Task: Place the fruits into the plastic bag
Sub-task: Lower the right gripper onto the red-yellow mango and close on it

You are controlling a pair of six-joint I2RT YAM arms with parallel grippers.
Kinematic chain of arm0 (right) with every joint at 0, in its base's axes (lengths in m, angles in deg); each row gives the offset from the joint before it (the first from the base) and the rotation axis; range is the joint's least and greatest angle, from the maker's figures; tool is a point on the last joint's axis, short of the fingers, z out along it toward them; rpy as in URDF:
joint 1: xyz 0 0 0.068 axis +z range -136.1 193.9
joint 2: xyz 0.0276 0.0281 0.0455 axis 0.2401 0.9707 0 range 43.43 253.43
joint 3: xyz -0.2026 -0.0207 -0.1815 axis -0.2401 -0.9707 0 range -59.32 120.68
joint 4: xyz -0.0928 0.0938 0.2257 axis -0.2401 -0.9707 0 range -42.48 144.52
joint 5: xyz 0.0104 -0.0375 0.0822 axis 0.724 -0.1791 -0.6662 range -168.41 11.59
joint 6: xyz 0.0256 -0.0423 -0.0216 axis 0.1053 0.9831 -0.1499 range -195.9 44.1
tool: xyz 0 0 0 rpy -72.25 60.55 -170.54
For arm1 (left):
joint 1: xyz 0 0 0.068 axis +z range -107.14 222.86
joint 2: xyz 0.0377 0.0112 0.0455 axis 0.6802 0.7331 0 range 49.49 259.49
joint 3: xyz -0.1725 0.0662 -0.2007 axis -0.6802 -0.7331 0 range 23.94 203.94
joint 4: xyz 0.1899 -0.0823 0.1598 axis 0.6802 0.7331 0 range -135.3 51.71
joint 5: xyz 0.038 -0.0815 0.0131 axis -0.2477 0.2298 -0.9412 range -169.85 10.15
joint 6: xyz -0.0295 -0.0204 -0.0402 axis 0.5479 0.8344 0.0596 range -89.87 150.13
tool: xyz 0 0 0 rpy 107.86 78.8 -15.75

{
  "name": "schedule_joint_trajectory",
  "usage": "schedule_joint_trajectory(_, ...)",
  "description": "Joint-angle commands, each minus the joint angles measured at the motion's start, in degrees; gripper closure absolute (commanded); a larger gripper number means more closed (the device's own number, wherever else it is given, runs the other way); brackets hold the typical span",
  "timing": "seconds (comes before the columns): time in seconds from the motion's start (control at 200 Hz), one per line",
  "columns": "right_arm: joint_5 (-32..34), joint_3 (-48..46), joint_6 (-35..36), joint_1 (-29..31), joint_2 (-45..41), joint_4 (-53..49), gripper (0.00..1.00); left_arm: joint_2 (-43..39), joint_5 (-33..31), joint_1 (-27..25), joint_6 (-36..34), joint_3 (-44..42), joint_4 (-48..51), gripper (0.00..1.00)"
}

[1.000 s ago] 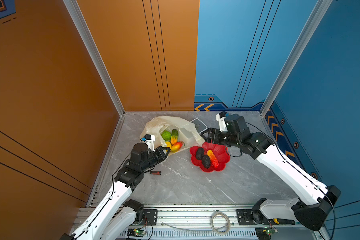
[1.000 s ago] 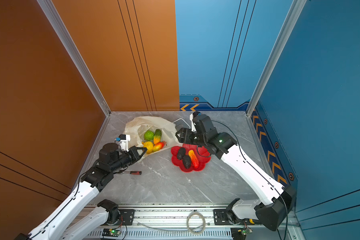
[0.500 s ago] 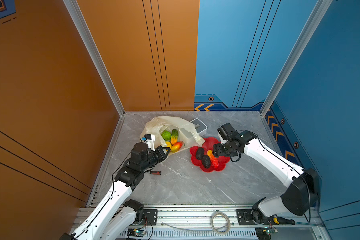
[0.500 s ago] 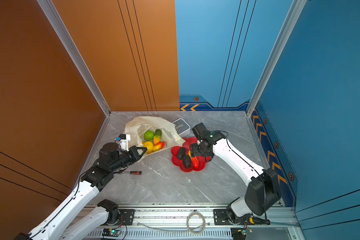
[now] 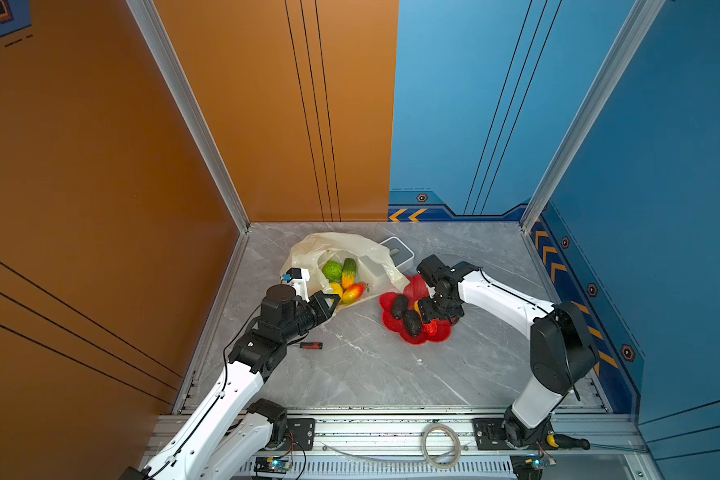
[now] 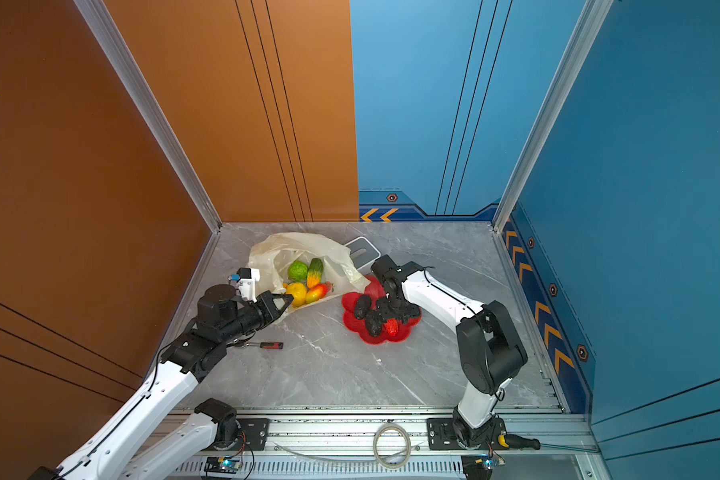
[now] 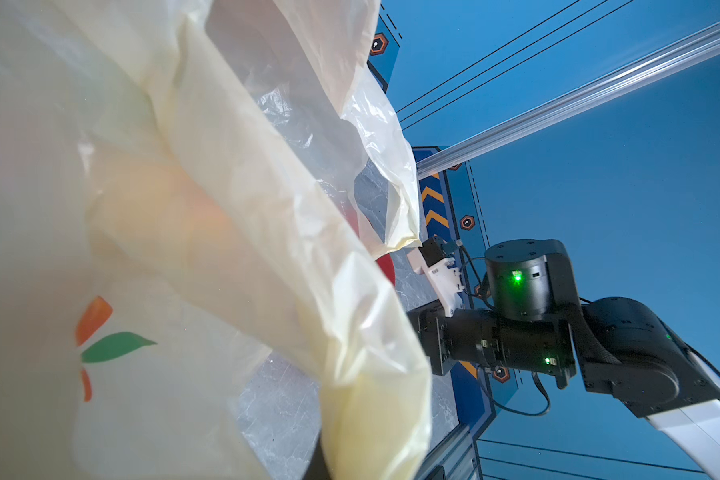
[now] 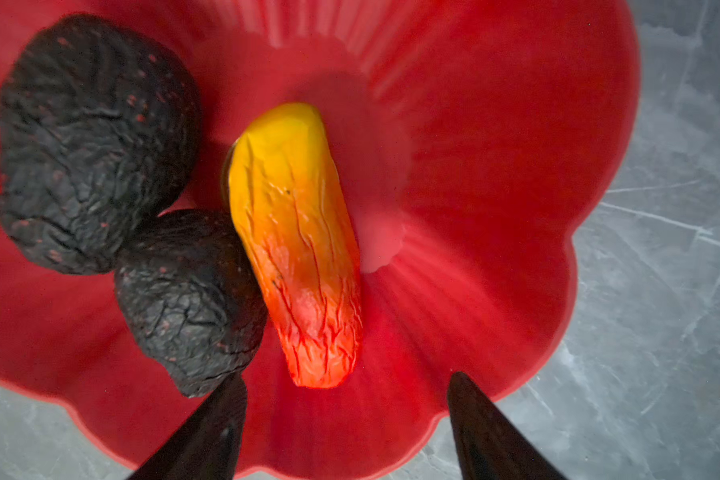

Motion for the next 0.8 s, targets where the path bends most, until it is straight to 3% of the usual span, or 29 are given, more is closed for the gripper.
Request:
schedule_joint_trajectory(0.0,2.03,-0.09,0.78,0.22,1.19,1.09,0.26,-0.53,0.37,0.57,-1.41,1.75,0.54,1.00)
schedule_joint_trajectory(0.796,3.19,-0.97,0.60,0.16,5.58,4.33,0.32,-0.20,0.45,0.83,-1.15,1.79,0.53,1.00)
